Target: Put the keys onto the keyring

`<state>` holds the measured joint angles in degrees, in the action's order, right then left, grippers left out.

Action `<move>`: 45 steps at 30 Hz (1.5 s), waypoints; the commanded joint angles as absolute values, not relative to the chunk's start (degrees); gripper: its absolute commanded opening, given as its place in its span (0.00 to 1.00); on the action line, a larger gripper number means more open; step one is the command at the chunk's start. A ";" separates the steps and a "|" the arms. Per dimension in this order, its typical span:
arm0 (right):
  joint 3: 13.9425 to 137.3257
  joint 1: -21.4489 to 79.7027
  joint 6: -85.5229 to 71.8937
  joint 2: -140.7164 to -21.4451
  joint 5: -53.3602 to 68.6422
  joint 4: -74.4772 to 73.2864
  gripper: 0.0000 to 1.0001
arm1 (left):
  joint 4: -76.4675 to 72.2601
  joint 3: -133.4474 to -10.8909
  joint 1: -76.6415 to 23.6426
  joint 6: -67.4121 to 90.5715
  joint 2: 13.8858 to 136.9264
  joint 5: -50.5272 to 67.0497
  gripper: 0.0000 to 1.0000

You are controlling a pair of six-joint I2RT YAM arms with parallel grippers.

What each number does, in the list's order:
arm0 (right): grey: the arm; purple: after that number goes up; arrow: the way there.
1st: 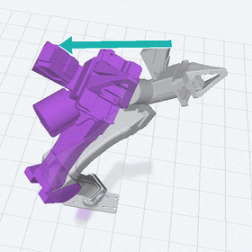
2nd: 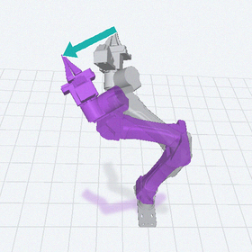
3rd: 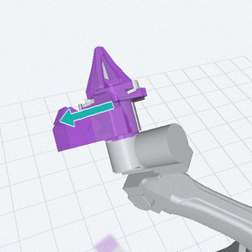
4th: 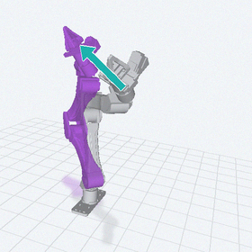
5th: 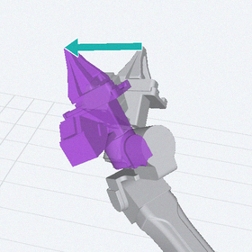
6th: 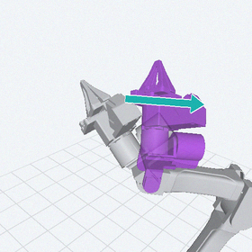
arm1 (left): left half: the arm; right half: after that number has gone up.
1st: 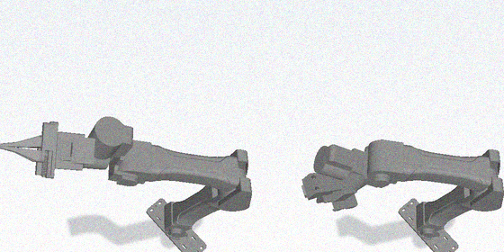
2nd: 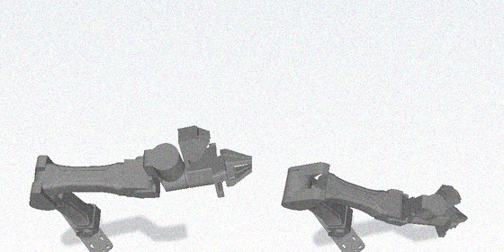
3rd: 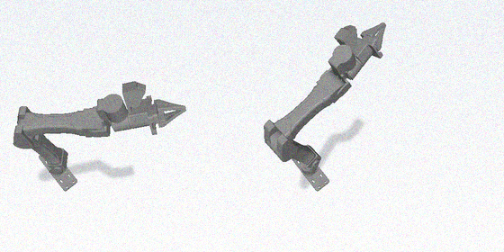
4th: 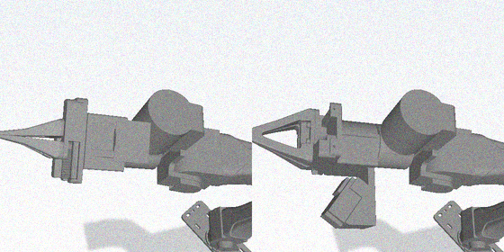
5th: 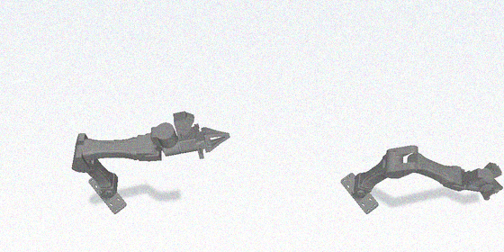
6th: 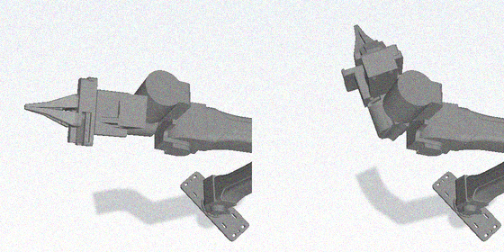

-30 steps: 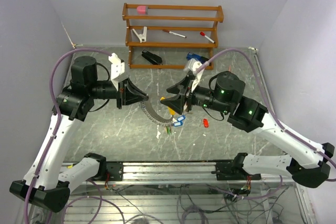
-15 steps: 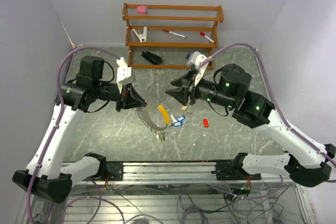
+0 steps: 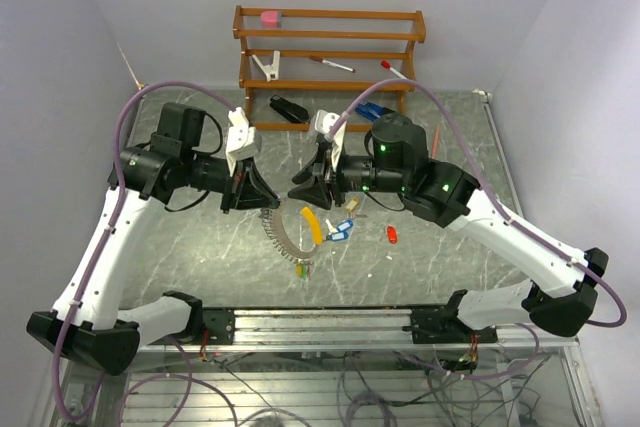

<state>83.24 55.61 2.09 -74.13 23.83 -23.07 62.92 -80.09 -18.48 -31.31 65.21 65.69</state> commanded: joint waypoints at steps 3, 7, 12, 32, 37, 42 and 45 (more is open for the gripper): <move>82.70 55.72 -0.46 -73.90 27.96 -19.41 0.32 | 62.84 -81.58 -19.03 -31.29 65.85 66.79 0.07; 81.96 55.87 -0.88 -74.26 28.39 -18.52 0.32 | 62.24 -81.92 -19.07 -30.28 65.87 67.37 0.07; 80.68 56.19 -1.59 -74.68 28.53 -16.58 0.32 | 62.00 -82.76 -19.07 -29.79 66.27 67.25 0.07; 78.89 56.93 -1.32 -75.74 26.49 -13.70 0.26 | 60.55 -83.49 -19.12 -26.84 66.39 69.38 0.07; 78.76 56.94 -1.23 -75.94 26.48 -13.63 0.24 | 60.38 -83.73 -19.16 -26.14 66.21 70.17 0.07; 78.97 56.90 -0.97 -76.19 26.41 -13.71 0.15 | 60.29 -83.65 -19.16 -25.89 66.11 70.43 0.07; 79.18 56.90 -1.01 -76.33 26.47 -13.87 0.10 | 60.24 -83.04 -19.15 -26.03 66.01 70.16 0.07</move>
